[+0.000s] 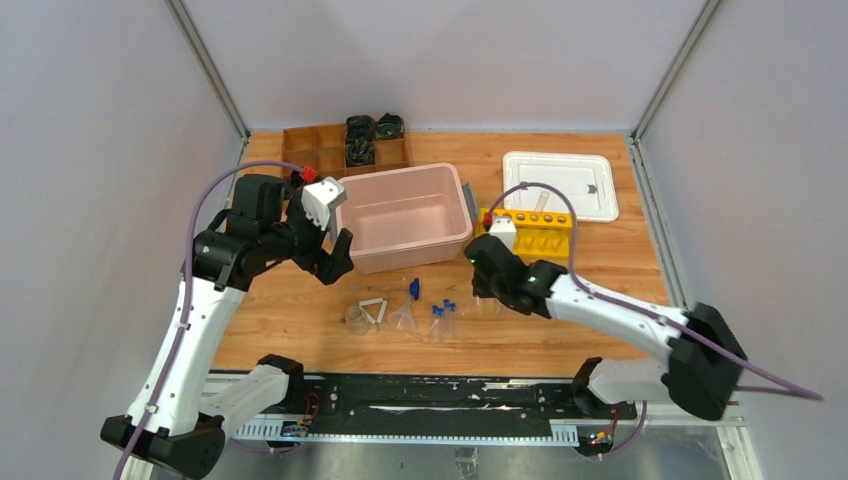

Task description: Organize the chemistry lab equipment

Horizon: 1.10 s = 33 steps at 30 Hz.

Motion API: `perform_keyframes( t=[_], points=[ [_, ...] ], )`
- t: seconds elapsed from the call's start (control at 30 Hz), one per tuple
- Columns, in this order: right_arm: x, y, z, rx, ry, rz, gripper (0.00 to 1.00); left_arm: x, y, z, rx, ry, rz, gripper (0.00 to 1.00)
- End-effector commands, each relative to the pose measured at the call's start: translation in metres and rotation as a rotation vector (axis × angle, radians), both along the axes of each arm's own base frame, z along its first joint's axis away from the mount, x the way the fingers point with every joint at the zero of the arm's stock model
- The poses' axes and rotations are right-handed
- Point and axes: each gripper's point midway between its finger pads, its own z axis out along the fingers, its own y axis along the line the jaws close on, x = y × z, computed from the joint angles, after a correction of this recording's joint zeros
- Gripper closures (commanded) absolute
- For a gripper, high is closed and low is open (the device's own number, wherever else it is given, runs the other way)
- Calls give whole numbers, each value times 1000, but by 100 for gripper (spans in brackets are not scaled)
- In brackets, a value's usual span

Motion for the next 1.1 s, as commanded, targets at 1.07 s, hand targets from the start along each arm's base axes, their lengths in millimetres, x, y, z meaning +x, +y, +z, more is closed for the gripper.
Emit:
perform_keyframes(
  t=[1.07],
  points=[
    [-24,186,310,863,-520,285,100,-26,-79,80,-569,9,-218,23]
  ],
)
